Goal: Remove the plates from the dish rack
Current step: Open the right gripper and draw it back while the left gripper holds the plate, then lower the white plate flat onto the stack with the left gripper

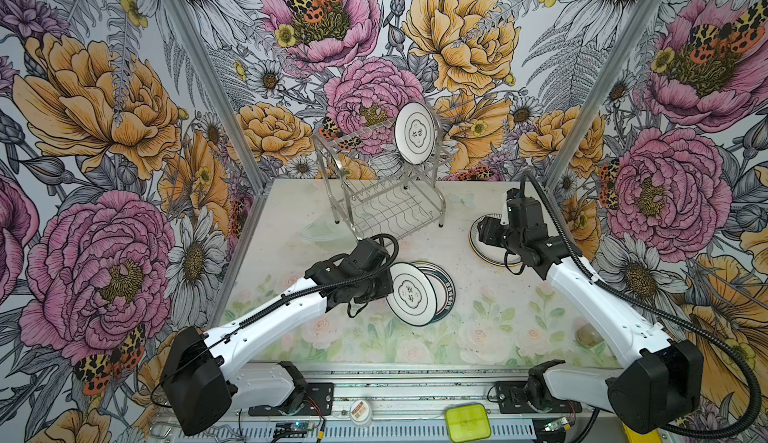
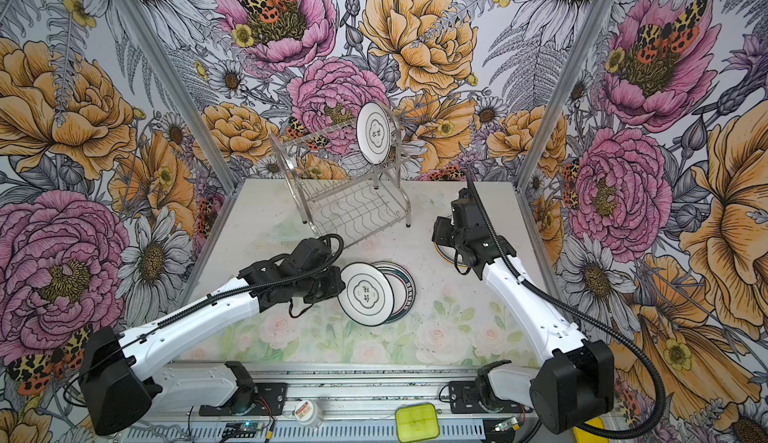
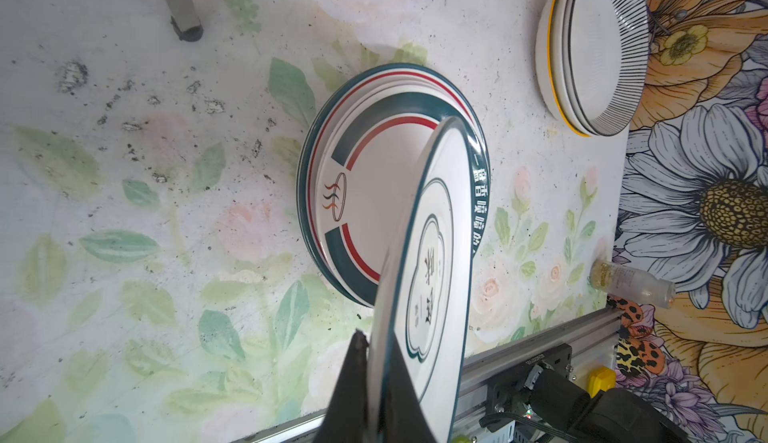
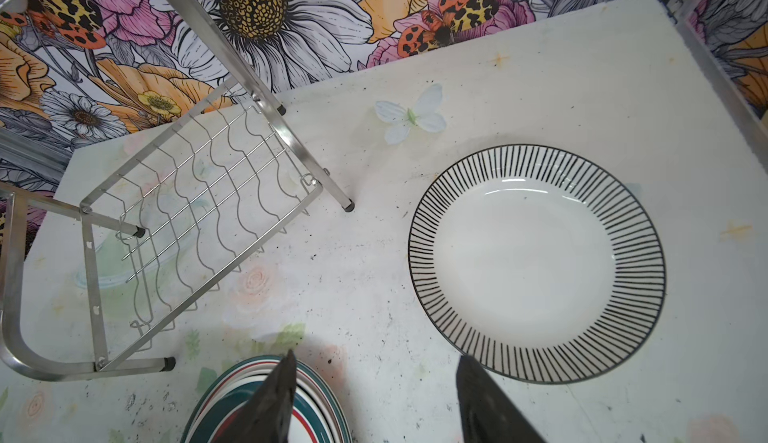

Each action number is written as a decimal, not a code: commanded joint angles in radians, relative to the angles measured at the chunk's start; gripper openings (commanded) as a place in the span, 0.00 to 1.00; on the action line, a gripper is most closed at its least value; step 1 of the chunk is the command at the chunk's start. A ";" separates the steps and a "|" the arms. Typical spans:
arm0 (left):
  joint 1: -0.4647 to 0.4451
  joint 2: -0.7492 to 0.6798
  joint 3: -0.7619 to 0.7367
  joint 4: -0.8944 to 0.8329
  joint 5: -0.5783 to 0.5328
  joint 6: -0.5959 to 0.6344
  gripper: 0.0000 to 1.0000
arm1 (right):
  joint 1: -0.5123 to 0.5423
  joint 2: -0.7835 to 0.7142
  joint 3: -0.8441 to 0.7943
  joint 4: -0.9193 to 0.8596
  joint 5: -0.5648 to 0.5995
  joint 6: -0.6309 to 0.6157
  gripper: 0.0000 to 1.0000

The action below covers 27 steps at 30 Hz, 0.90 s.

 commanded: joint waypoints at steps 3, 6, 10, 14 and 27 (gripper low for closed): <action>0.018 0.043 0.051 0.035 -0.019 0.009 0.00 | -0.005 -0.016 -0.020 -0.007 0.017 -0.011 0.63; 0.019 0.060 0.052 0.062 -0.013 0.008 0.00 | -0.005 -0.019 -0.028 -0.006 0.021 -0.016 0.63; 0.021 0.065 0.034 0.109 -0.011 0.004 0.00 | -0.005 -0.026 -0.041 -0.010 0.059 -0.050 0.63; 0.027 0.072 0.015 0.136 -0.004 -0.006 0.00 | -0.005 -0.014 -0.039 -0.017 0.055 -0.058 0.63; 0.035 0.104 -0.006 0.197 0.017 -0.016 0.00 | -0.004 -0.014 -0.032 -0.027 0.057 -0.063 0.64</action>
